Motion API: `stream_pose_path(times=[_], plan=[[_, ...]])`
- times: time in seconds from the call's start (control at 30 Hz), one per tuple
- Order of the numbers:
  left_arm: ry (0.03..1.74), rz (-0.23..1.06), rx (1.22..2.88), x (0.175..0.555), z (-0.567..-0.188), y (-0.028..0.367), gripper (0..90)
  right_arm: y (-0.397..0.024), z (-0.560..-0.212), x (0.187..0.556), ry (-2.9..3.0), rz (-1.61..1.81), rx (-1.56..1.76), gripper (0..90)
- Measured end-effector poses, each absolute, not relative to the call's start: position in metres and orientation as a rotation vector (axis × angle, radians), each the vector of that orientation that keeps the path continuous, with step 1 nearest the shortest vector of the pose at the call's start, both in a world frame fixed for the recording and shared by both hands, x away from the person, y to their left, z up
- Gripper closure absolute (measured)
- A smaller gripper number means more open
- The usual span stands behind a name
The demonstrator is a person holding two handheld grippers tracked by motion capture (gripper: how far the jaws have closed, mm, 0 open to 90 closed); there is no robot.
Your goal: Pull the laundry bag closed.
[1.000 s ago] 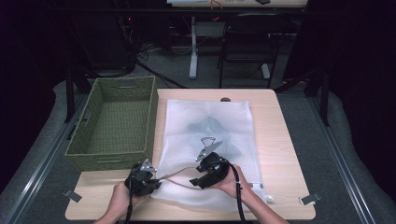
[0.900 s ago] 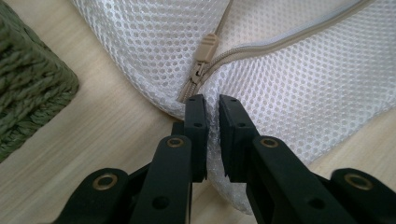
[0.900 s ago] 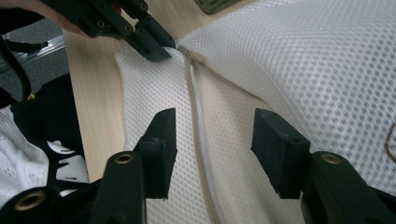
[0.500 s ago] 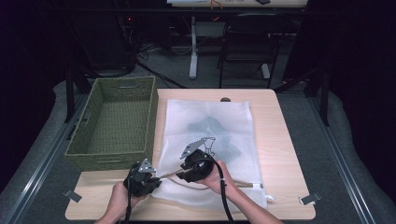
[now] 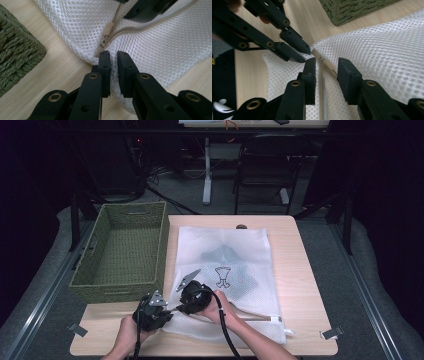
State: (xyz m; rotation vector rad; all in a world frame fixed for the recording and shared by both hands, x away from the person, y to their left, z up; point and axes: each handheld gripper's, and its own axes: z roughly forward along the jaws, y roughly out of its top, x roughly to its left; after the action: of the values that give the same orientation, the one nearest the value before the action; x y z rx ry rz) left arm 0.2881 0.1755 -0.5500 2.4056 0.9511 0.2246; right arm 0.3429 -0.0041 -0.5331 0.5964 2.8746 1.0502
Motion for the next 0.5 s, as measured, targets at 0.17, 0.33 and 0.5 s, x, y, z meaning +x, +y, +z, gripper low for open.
stream_pose_path(times=[0.17, 0.33, 0.5], plan=[[0.948, 0.226, 2.409, 0.288, -0.55, 0.175, 81.8, 0.004, -0.543, 0.349, 2.888, 1.047, 0.599, 69.0], [0.953, 0.23, 2.407, 0.287, -0.551, 0.175, 81.8, 0.006, -0.552, 0.355, 2.901, 1.069, 0.648, 70.2], [0.948, 0.239, 2.409, 0.288, -0.552, 0.174, 81.9, 0.011, -0.561, 0.356, 2.945, 1.035, 0.626, 75.3]])
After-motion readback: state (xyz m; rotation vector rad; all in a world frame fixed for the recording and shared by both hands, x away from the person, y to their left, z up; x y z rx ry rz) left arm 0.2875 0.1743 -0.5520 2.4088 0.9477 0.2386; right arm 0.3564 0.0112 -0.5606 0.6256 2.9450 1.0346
